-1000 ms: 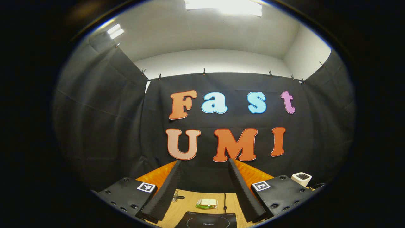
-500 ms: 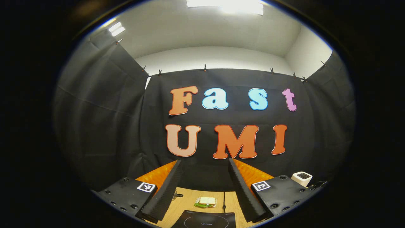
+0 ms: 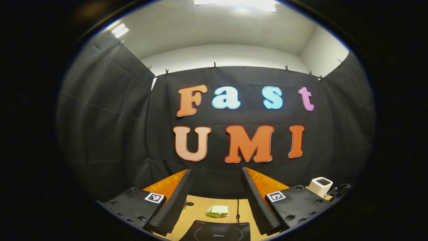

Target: First push the handle of the pot to place it horizontally, then grasp the pot with both hands and set it on the induction cooktop.

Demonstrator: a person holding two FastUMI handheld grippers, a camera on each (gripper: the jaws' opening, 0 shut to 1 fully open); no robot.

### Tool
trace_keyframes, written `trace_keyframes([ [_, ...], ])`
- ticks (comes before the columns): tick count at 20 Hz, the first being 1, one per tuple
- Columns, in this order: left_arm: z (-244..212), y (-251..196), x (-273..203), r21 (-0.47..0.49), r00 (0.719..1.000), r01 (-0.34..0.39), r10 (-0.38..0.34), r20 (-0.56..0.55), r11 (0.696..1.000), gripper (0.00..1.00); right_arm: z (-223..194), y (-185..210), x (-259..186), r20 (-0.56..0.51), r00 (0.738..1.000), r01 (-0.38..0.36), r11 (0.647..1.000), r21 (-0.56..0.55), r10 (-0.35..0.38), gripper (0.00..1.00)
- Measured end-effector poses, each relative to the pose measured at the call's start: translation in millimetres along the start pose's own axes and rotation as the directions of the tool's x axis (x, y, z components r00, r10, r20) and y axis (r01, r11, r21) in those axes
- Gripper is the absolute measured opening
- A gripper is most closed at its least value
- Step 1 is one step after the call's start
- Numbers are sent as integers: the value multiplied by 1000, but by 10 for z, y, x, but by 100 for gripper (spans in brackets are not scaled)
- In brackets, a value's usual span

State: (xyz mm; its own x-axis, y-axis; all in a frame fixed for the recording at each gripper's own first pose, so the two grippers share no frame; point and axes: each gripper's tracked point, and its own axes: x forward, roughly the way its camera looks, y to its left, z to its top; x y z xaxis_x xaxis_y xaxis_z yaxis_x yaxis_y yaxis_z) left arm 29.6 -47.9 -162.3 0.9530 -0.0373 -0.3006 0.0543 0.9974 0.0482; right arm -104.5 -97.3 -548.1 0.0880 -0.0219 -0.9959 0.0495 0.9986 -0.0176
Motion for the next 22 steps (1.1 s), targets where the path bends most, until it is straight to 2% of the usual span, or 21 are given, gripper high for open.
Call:
trace_keyframes([
  [5, -158, -144, 59, 20, 999, 25, -24, -44, 1000, 93, 245, -234, 90, 39, 998, 51, 999, 7, -51, 0],
  [6, -193, -167, 70, 27, 998, 28, -26, -50, 999, 95, 302, -279, 106, 52, 997, 63, 998, 8, -63, 0],
  [9, -281, -286, 109, 42, 996, 46, -43, -72, 998, 93, 449, -347, 136, 70, 995, 66, 998, 22, -67, 0],
  [10, -316, -336, 108, 44, 996, 53, -49, -80, 998, 98, 490, -356, 154, 72, 995, 64, 998, 26, -66, 0],
  [13, -468, -456, 132, 56, 991, 74, -67, -117, 996, 93, 634, -429, 198, 98, 992, 82, 996, 35, -85, 0],
  [14, -516, -480, 149, 54, 989, 78, -70, -127, 996, 98, 691, -442, 217, 106, 990, 91, 995, 34, -94, 0],
  [16, -615, -564, 174, 45, 985, 89, -81, -151, 995, 93, 799, -476, 243, 125, 986, 105, 994, 38, -109, 0],
  [18, -705, -626, 202, 42, 980, 97, -88, -178, 994, 93, 904, -494, 262, 144, 984, 103, 994, 48, -109, 0],
  [20, -781, -685, 213, 47, 976, 102, -91, -197, 994, 98, 967, -510, 283, 155, 983, 88, 994, 66, -98, 0],
  [21, -824, -724, 219, 49, 973, 110, -97, -209, 993, 93, 974, -504, 278, 157, 984, 74, 994, 76, -85, 0],
  [22, -875, -785, 215, 49, 970, 120, -107, -219, 992, 98, 978, -485, 267, 159, 985, 60, 995, 82, -72, 0],
])
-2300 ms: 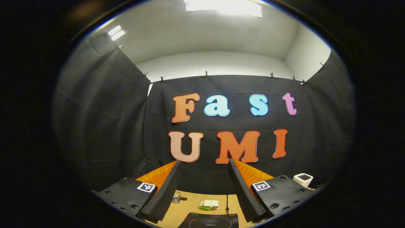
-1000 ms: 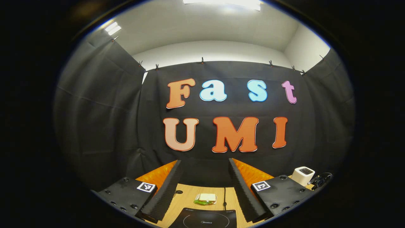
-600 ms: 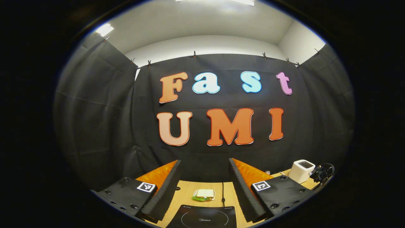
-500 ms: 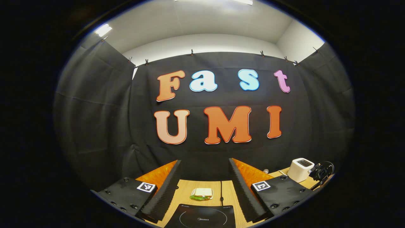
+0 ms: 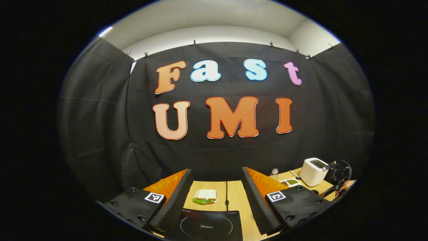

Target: First push the handle of the pot to place it horizontally, then grasp the pot with both hands and set it on the induction cooktop.

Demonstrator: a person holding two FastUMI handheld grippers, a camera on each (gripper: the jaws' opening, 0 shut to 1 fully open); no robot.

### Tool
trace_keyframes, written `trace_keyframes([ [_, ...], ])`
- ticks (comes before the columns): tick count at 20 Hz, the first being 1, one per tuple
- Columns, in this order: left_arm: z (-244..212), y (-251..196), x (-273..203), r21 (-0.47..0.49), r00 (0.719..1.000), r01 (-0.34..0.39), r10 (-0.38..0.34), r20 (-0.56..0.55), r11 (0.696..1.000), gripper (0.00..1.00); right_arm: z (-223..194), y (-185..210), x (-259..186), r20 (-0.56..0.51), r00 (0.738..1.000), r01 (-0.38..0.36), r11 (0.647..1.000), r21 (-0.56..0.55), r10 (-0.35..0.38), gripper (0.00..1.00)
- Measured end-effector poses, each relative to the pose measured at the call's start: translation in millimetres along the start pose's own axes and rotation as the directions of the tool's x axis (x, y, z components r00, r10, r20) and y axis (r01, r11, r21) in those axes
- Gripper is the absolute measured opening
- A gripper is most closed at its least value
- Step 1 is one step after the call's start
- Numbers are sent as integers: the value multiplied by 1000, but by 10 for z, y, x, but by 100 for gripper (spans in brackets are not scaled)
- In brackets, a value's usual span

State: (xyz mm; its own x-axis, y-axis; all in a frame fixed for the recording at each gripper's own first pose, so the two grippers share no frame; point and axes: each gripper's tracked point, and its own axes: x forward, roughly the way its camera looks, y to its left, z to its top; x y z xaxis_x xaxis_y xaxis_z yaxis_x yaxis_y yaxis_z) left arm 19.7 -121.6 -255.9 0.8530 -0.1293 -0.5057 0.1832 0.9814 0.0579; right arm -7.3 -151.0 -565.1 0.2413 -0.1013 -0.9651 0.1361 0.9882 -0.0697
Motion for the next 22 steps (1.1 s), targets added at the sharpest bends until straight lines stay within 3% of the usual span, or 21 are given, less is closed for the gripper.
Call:
trace_keyframes([
  [6, -518, -549, 207, -22, 985, 106, -109, -137, 994, 96, 32, -90, -114, 20, 1000, -8, 1000, -3, 8, 6],
  [9, -879, -884, 347, -40, 957, 162, -167, -238, 986, 95, 249, -112, -319, 98, 995, -14, 1000, -2, 14, 25],
  [10, -984, -990, 378, -57, 943, 181, -190, -274, 982, 96, 335, -131, -390, 131, 991, -9, 1000, 5, 8, 25],
  [12, -1202, -1173, 443, -94, 913, 207, -227, -339, 974, 96, 463, -114, -522, 163, 987, -15, 1000, 0, 15, 36],
  [13, -1298, -1252, 489, -110, 899, 217, -242, -366, 970, 99, 514, -65, -564, 168, 985, -29, 1000, -3, 29, 49],
  [17, -1763, -1507, 618, -137, 826, 235, -272, -493, 962, 96, 630, 87, -531, 162, 985, -63, 998, -4, 63, 71],
  [22, -2366, -1726, 751, -150, 730, 223, -267, -630, 963, 96, 617, 204, -279, 123, 990, -62, 998, -24, 64, 85],
])
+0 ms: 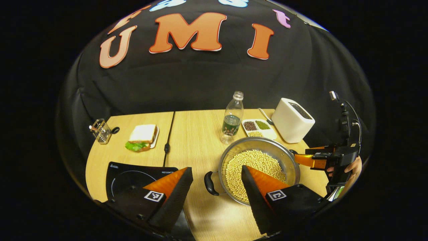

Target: First push the handle of the pot to place it horizontally, then grasp the pot with both hands and set it on the induction cooktop.

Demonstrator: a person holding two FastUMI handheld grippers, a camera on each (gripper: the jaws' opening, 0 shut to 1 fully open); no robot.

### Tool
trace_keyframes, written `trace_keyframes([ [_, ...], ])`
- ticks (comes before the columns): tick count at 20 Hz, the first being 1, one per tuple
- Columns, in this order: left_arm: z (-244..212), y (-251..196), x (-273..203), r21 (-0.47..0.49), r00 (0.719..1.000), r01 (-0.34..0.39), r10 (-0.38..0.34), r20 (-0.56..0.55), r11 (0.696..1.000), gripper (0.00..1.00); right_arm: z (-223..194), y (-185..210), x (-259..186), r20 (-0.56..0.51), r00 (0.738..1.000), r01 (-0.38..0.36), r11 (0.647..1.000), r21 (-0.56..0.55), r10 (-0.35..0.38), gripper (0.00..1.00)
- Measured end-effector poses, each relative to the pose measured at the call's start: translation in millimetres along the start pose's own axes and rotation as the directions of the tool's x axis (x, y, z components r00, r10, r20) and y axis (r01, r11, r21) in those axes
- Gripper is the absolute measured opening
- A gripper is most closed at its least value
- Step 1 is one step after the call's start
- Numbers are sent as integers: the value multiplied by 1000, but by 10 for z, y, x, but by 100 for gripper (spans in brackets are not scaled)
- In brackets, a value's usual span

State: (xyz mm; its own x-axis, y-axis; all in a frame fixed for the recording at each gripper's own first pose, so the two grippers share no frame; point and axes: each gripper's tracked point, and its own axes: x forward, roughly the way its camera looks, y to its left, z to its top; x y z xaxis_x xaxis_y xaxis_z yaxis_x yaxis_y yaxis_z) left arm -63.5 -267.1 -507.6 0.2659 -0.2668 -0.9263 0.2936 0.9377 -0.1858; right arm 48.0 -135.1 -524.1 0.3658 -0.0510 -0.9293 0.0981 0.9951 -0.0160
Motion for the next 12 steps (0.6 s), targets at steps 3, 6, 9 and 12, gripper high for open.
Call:
trace_keyframes([
  [3, -229, 2, 322, 1, 996, -13, 14, -91, 1000, 94, -58, -29, 163, -36, 999, 19, 1000, -1, -19, 87],
  [6, -430, 26, 591, 3, 987, -26, 27, -156, 1000, 97, -80, -116, 287, -47, 997, 55, 998, -19, -55, 87],
  [9, -583, 140, 768, 30, 978, -72, 76, -196, 997, 96, -124, -130, 369, -71, 996, 49, 999, -12, -50, 88],
  [12, -722, 150, 914, 32, 969, -86, 91, -228, 996, 97, -187, -132, 496, -90, 994, 56, 998, -13, -57, 88],
])
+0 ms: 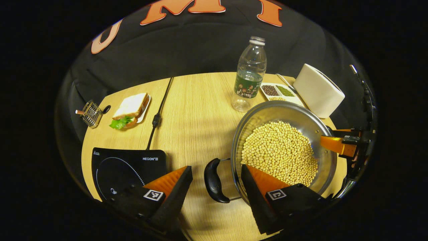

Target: First push the handle of the pot to place it horizontally, then grasp the pot with both hands and set it on the induction cooktop.

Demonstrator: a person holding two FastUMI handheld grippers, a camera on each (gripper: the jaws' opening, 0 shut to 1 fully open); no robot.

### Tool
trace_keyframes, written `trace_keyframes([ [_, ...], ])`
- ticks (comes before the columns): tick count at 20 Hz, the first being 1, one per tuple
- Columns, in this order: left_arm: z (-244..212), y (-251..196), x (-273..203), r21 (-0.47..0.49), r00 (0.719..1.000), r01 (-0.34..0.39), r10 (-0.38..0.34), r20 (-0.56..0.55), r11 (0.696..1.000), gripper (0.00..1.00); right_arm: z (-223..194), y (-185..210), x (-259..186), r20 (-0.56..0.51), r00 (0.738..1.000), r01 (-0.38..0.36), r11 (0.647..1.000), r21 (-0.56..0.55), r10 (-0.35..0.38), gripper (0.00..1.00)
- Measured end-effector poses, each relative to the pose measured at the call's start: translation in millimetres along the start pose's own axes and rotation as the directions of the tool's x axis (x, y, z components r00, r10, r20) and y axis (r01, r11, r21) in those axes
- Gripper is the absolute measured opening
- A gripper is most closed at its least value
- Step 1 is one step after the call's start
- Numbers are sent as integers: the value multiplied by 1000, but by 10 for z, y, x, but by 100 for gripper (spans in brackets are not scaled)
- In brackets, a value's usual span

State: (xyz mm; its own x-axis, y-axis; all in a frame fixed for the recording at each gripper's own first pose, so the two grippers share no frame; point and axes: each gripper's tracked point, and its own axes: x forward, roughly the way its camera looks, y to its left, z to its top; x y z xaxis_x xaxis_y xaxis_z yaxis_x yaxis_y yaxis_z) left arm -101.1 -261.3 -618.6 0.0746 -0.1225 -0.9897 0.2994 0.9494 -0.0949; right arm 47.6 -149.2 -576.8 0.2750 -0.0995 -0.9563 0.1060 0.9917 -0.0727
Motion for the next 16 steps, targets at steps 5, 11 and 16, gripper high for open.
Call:
trace_keyframes([
  [5, -39, -10, 205, 6, 999, -38, 38, 0, 999, 95, -73, -4, 167, -28, 999, 18, 1000, -4, -18, 88],
  [11, -24, -15, 351, -32, 999, -28, 29, 21, 999, 94, -135, -19, 287, -43, 999, 27, 1000, 10, -26, 84],
  [16, 13, -78, 433, -61, 998, -41, 44, 50, 997, 80, -146, -14, 273, -41, 999, 28, 999, 14, -28, 82],
])
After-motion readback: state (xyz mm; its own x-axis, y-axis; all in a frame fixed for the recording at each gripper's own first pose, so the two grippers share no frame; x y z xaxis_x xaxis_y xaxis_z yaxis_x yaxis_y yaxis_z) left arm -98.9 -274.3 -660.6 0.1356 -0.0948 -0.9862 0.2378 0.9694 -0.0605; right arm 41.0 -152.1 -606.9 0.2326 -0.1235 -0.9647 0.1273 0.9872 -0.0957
